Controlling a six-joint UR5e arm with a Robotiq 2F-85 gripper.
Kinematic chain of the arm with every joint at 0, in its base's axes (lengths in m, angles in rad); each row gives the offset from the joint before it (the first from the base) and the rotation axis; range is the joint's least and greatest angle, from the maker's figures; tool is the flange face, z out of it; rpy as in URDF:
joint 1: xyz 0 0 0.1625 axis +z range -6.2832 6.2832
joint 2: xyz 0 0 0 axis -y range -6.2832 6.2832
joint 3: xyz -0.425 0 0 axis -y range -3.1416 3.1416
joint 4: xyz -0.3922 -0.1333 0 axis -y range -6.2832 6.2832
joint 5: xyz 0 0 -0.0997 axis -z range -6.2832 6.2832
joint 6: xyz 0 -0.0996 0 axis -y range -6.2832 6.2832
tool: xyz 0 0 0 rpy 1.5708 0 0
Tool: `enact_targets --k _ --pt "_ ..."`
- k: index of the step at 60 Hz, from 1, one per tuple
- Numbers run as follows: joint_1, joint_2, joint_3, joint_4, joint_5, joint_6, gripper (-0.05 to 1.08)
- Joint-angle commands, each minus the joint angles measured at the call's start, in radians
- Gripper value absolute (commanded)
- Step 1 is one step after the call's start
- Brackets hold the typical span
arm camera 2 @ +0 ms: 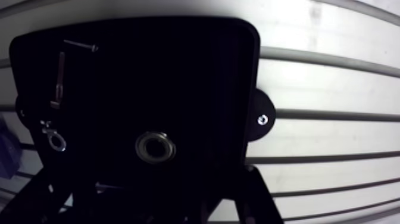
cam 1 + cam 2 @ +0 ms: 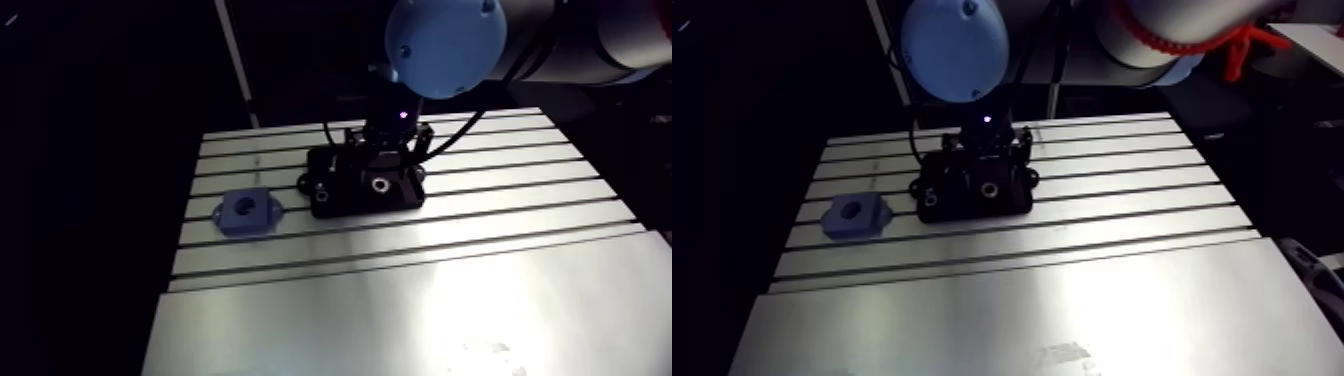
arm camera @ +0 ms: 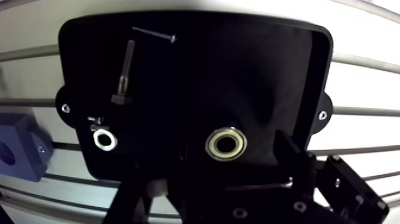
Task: Pick up the bearing and press it into the housing until flush.
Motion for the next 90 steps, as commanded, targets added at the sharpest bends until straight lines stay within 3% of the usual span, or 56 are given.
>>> enact_targets --k 1,90 --pt "0.003 0.002 0.006 -0.019 -0.001 -0.001 0.25" --pt "0.004 -0.001 0.023 -0.018 -0.003 -0.002 0.44"
